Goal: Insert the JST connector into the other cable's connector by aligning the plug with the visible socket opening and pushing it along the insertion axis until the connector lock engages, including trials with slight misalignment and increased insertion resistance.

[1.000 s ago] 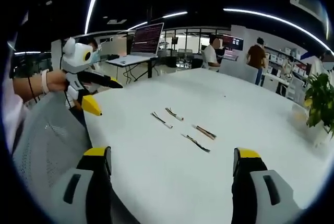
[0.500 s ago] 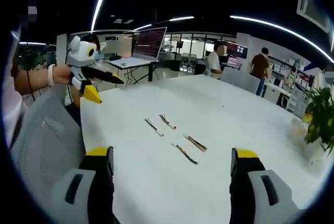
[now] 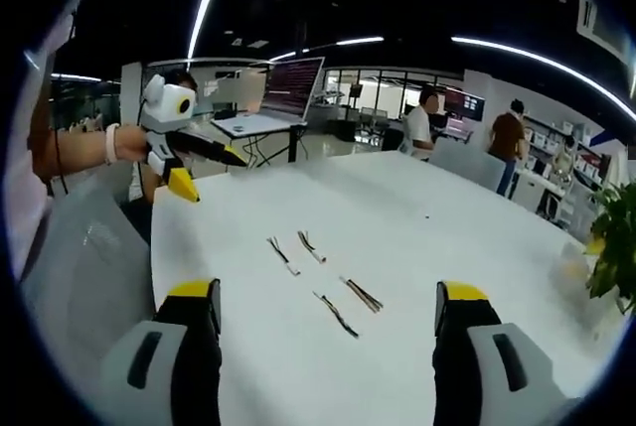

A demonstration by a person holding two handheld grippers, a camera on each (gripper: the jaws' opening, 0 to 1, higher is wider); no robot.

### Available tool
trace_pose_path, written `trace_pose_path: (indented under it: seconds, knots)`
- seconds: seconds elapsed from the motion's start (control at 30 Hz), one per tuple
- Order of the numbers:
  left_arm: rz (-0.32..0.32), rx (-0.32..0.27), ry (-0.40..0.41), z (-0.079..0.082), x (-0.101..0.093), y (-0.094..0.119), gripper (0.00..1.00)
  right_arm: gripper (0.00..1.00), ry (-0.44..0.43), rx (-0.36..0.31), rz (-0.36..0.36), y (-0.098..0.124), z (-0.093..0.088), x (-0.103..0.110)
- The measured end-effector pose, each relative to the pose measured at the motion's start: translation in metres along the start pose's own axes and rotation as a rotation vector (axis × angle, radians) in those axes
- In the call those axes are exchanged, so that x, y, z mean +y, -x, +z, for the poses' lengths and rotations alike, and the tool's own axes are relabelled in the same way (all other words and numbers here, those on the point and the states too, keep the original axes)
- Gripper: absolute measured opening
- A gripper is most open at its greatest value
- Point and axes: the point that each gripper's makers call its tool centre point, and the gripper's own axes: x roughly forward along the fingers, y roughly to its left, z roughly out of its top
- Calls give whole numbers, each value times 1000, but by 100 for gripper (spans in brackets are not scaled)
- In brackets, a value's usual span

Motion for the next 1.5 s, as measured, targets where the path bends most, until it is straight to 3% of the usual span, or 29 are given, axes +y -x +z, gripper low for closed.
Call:
trace_pose_path:
  seconds: [0.1, 0.27, 0.6, 0.87, 1.17, 1.4, 1.5]
  knots:
    - [-23, -28, -2, 8, 0, -4, 89, 85, 4, -11, 11, -3, 7, -6]
    - [-41, -19, -30, 13, 6, -16, 88, 86, 39, -16, 27, -8, 15, -15]
    - [-56, -24, -54, 21, 16, -25, 83, 82, 40, -1, 57, -19, 14, -18]
    - [-68, -25, -61, 21, 19, -26, 84, 81, 40, 32, 69, -25, 7, -19]
    - [-80, -5, -62, 17, 16, -35, 82, 77, 52, 21, 79, -34, 5, -21]
    - [-102, 12, -45, 15, 16, -47, 79, 64, 57, 21, 70, -41, 3, -29]
    - [-108, 15, -46, 14, 15, -50, 79, 64, 39, 8, 83, -44, 3, -29]
